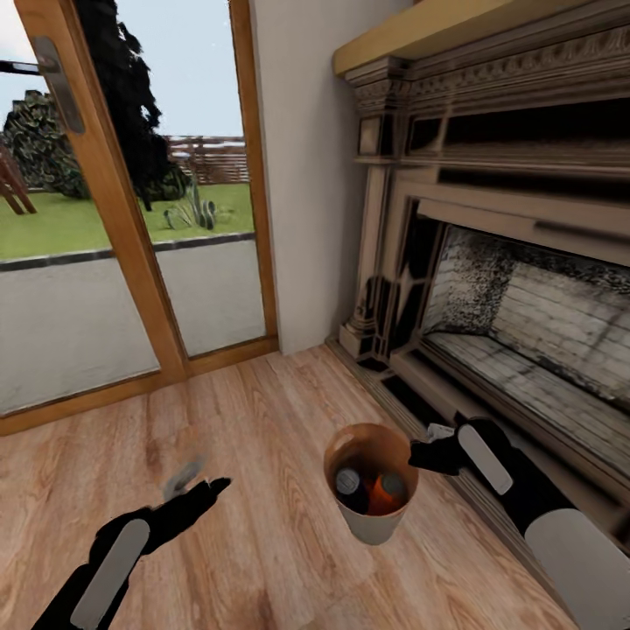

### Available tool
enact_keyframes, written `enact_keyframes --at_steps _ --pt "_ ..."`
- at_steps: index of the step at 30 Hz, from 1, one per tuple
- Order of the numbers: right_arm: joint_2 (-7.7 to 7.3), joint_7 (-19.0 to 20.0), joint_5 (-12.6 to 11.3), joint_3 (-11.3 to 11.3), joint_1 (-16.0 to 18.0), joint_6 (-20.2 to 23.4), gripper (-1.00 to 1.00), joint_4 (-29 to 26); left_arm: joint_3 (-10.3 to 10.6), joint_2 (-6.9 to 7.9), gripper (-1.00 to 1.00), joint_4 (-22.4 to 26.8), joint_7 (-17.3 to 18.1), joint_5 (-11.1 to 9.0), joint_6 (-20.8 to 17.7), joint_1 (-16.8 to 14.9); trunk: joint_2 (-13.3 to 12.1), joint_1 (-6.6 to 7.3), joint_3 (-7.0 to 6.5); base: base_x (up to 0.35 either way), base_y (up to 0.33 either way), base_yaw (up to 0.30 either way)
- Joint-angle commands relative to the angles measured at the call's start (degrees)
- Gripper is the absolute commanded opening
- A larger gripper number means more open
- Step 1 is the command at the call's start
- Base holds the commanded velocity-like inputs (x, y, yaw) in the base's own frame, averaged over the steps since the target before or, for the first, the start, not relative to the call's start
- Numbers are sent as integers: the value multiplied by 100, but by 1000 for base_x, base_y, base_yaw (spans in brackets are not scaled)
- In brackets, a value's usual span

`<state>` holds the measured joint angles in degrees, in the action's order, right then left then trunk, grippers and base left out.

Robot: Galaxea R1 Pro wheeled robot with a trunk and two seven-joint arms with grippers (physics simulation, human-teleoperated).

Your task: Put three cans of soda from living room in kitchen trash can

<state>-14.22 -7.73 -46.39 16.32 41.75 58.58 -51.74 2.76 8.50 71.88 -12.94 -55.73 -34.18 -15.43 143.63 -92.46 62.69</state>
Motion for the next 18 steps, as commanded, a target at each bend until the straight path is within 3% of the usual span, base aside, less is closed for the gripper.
enact_keyframes --at_steps 1,3,5,9,18 --pt "-1 26 -35 -7 24 -10 -100 151 -136 2 100 -196 -65 -85 -16 16 1 1 -1 0 33 0" --pt "-1 42 -46 -16 47 -23 -100 382 -371 32 100 -406 -117 -223 -76 88 3 -4 43 0 17 0" --pt "-2 44 -49 -21 56 -126 -100 485 -461 44 100 -504 -145 -267 -71 158 6 -9 87 0 7 0" --pt "6 18 -65 -23 150 -793 -100 1016 -507 4 100 -529 -184 -338 -121 201 11 -20 176 0 1 0" --pt "-8 75 -80 -124 331 -1001 -100 1377 -532 -14 100 -518 -194 -319 -108 207 24 -43 375 0 0 0"
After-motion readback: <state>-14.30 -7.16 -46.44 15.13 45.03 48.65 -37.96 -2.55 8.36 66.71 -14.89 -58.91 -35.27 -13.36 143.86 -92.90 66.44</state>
